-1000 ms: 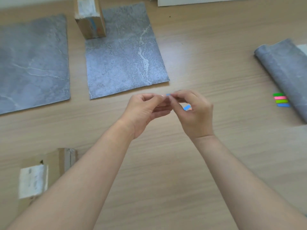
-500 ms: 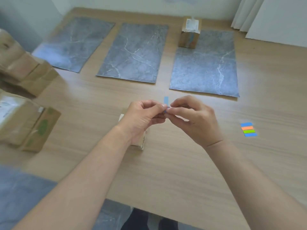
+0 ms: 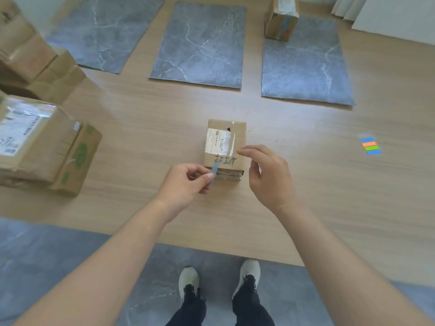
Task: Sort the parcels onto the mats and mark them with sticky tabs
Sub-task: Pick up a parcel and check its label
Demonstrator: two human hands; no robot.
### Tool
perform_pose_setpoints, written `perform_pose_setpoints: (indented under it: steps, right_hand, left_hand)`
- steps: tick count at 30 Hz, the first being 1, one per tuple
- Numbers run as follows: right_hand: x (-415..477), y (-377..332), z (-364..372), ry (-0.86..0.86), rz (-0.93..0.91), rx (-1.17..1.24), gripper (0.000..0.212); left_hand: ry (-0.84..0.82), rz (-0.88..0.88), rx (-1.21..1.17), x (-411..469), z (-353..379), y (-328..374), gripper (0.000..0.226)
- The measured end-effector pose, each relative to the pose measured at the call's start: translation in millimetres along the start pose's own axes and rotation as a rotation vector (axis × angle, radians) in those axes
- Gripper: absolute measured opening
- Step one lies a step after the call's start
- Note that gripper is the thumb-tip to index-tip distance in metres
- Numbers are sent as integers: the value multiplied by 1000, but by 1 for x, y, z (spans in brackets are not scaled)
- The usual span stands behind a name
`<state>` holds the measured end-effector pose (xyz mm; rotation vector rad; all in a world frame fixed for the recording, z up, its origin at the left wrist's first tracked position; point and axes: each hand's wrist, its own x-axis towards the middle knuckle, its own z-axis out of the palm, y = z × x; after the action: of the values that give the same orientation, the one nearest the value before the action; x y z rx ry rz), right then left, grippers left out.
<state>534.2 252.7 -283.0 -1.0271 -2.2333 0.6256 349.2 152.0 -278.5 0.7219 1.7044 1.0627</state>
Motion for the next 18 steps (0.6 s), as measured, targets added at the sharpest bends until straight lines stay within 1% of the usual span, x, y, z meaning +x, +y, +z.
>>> perform_pose_setpoints:
  steps: [3, 6, 9, 12, 14, 18]
  right_hand:
    - [-4, -6, 23, -56, 15, -1, 52]
    - [-3, -4, 45, -125, 11, -10, 47]
    - [-1, 0, 62, -164, 43, -49, 41]
    - [-5, 3, 70, -130, 30, -122, 40]
    - [-7, 5, 73, -100, 21, -128, 40]
    - [-10, 9, 75, -64, 30, -129, 42]
  left_hand:
    - [31, -11, -38, 8, 2, -25, 6]
    - [58, -29, -60, 17, 5, -50, 7]
    - [70, -28, -76, 26, 8, -67, 10]
    - [67, -24, -110, 35, 11, -75, 16]
    - [60, -11, -126, 38, 13, -76, 21]
    - [36, 5, -157, 40, 17, -72, 22]
